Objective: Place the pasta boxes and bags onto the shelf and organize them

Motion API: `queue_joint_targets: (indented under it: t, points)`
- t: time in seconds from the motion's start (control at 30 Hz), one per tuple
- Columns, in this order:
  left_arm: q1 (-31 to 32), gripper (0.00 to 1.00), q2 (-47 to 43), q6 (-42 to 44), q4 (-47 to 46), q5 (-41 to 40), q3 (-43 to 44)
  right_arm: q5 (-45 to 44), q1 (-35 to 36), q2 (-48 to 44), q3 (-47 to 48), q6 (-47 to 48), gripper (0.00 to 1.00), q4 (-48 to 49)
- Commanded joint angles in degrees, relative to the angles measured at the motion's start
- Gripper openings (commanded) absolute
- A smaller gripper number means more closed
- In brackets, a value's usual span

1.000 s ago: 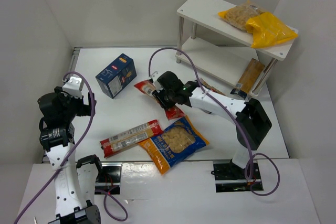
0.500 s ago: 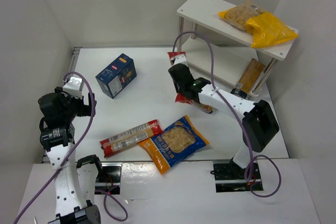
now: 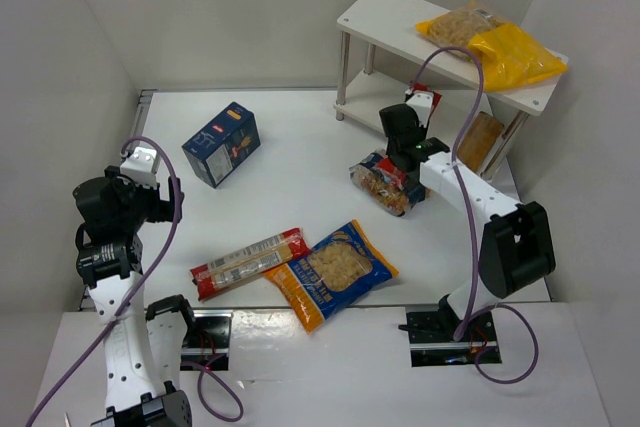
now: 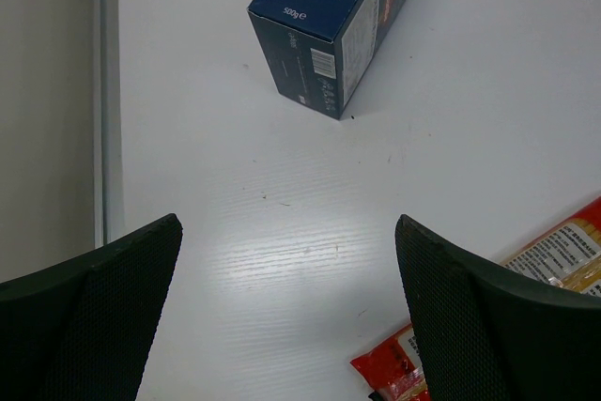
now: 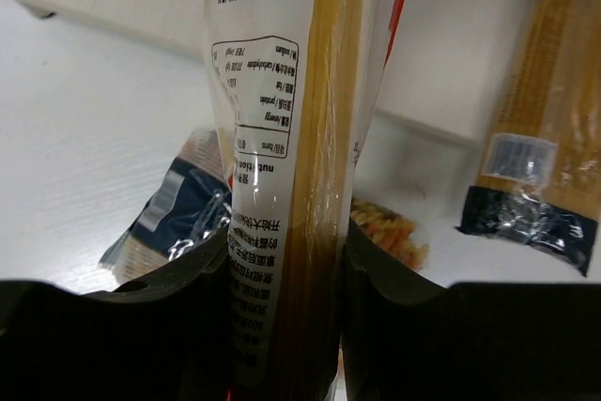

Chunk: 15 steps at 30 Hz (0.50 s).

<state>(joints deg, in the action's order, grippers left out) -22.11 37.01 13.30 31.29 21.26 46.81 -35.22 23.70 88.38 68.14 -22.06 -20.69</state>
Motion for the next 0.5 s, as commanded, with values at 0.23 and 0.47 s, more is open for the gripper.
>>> queue_joint_targets:
  t: [0.23,0.47]
  points:
    - [-0.4,1.00,-0.7,-0.4,-2.0,0.9,-0.1,-16.9,0.1,-0.4,-0.6,3.9,0.00,14.2]
    - [-0.4,1.00,-1.9,-0.4,-2.0,1.4,-0.1,-22.8,-0.4,1.8,-2.7,9.3,0.00,20.2]
